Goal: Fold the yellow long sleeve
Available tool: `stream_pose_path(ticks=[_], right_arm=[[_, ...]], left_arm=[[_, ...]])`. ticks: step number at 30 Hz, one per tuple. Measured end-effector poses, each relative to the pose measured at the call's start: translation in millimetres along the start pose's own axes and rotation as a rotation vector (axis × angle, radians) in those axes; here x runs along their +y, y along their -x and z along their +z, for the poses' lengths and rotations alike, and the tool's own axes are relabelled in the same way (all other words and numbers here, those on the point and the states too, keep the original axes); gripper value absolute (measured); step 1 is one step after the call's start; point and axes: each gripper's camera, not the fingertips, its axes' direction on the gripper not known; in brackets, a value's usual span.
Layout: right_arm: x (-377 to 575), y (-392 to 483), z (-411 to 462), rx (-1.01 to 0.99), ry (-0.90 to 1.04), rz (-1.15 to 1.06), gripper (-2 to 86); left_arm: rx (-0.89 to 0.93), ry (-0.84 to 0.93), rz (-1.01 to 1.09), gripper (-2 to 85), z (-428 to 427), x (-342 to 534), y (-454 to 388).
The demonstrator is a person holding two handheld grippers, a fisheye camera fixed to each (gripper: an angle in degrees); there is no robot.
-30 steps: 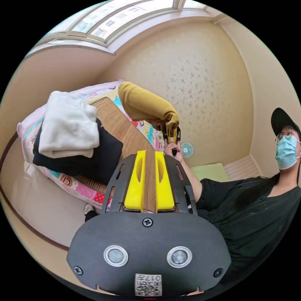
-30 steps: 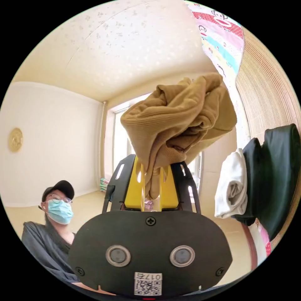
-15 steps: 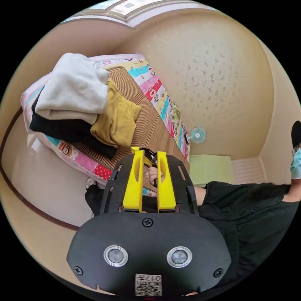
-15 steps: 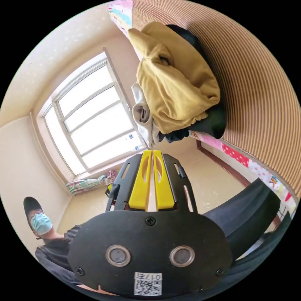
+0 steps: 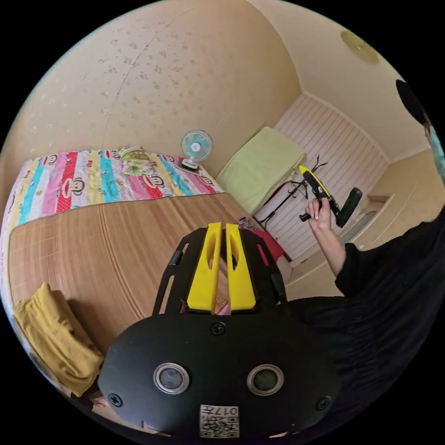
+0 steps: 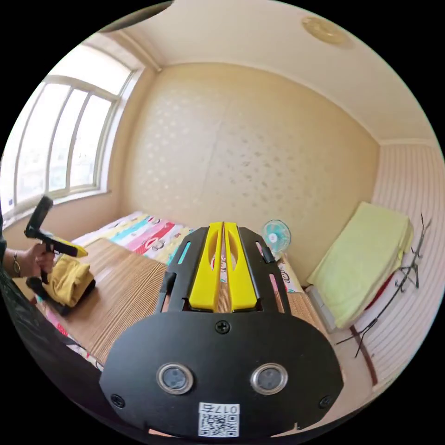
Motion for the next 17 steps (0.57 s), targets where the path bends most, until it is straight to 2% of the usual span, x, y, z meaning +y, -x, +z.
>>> stream_pose_path(ticks=[4, 5, 8, 11, 13, 17], right_arm=[[67.0, -85.6, -41.6, 0.129, 0.066, 0.040, 0.3], [75.8, -97.0, -43.4, 0.117, 0.093, 0.068, 0.3], [118.1, -152.6, -41.8, 0.046, 0.234, 0.333, 0.4], [175.7, -187.7, 4.3, -0.012, 0.463, 0.505, 0.8], [230.7, -199.4, 67.9, 0.001, 0.737, 0.565, 1.6], [284.3, -190.6, 156.5, -0.107, 0.927, 0.586, 5.9]], left_arm=[[0.239, 0.003, -0.030, -0.6, 65.4, -22.5, -16.8], [0.253, 0.014, -0.022, -0.7, 73.5, -25.0, -19.8], [0.243, 0.066, -0.009, -0.9, 106.8, -33.8, -29.0], [0.250, 0.061, -0.068, -0.9, 124.9, -37.5, -26.5], [0.234, 0.045, -0.143, -0.9, 133.8, -35.7, -19.1], [0.180, 0.067, -0.265, -0.8, 142.2, -31.7, -8.2]])
